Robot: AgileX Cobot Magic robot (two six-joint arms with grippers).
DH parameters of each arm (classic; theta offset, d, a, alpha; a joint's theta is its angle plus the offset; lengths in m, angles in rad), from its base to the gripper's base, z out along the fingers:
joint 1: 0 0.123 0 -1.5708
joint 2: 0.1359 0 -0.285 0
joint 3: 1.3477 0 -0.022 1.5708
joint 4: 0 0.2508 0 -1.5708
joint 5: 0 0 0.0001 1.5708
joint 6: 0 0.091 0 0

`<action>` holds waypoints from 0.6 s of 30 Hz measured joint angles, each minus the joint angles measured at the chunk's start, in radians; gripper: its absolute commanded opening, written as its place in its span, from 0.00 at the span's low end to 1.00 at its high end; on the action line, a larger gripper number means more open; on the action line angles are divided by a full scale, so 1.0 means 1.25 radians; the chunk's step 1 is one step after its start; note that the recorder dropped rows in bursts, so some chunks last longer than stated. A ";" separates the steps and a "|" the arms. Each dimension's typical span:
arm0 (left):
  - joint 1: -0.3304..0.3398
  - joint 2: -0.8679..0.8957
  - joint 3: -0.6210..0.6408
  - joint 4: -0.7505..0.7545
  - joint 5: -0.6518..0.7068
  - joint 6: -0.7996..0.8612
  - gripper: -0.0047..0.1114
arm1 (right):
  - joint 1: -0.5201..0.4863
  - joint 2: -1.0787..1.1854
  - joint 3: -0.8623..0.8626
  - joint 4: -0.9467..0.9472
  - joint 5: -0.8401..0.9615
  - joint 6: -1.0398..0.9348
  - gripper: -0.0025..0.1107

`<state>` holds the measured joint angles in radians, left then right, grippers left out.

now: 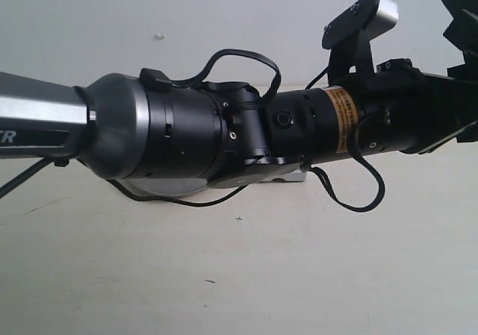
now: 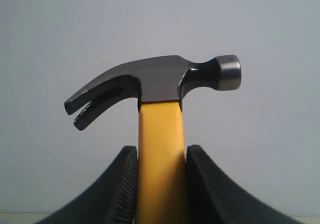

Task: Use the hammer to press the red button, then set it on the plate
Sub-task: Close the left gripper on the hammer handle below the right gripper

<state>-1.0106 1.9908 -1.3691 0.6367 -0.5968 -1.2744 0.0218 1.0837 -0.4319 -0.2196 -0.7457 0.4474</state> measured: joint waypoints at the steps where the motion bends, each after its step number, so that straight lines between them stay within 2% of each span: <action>1: 0.000 0.000 -0.002 0.000 0.002 0.000 0.49 | 0.000 0.000 0.000 -0.003 -0.002 0.000 0.02; 9: -0.005 0.000 -0.005 -0.009 0.023 0.002 0.48 | 0.000 0.000 0.000 -0.015 -0.002 0.014 0.02; 11: -0.005 0.000 -0.005 -0.013 0.023 0.002 0.42 | 0.000 0.000 0.000 -0.022 -0.002 0.016 0.02; 15: -0.012 0.000 -0.005 -0.016 0.023 0.003 0.25 | 0.000 0.000 0.000 -0.039 0.000 0.007 0.02; 18: -0.018 0.000 -0.005 -0.034 0.031 0.007 0.18 | 0.000 0.000 0.000 -0.052 -0.004 -0.004 0.02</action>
<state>-1.0326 1.9908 -1.3757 0.5943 -0.5577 -1.2651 0.0218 1.0837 -0.4319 -0.2844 -0.7512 0.4427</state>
